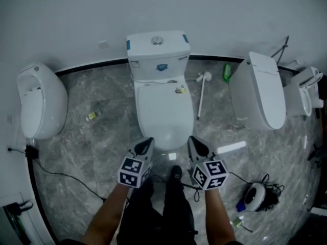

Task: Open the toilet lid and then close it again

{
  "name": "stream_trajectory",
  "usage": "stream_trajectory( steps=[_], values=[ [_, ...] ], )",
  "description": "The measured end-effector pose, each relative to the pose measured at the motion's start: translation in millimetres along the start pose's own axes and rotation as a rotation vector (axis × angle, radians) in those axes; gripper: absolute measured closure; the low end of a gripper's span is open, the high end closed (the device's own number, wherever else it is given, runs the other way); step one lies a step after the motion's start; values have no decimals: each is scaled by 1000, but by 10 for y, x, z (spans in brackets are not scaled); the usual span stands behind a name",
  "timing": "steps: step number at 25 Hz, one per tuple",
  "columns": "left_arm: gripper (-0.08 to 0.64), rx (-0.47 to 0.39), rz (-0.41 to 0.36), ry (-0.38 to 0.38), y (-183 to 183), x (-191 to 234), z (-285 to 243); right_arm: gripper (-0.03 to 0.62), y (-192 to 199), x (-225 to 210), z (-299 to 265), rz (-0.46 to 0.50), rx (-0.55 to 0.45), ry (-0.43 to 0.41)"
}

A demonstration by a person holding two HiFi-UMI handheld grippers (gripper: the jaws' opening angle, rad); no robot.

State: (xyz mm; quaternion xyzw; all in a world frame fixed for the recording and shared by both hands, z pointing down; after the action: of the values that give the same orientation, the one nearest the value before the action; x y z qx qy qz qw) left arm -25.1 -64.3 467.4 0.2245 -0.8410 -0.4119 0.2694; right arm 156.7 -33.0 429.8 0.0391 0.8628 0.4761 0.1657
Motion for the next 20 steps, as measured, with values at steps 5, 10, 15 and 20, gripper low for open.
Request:
stream_trajectory(
  steps=[5,10,15,20],
  values=[
    [553,64,52,-58,486,109,-356,578,459,-280,-396,3,78,-52],
    [552,131,96,-120,1033,297,-723,574,989,-546,-734,-31,121,-76],
    [504,161,141,-163,1491,506,-952,526,1444,-756,-972,-60,143,-78],
    [478,160,158,-197,1785,670,-1068,480,1796,-951,-1142,-93,155,-55]
  ],
)
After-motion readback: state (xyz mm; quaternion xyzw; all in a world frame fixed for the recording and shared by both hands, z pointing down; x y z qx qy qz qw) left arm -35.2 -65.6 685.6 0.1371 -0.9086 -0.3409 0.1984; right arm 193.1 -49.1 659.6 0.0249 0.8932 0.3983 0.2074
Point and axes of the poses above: the fingertips, and each gripper's own axes: z backward along the fingers, x to its left, y out of its underside, the point moved 5 cm from there along z, backward along the fingers, and after that the axes turned 1 degree about z, right-handed, at the moved point
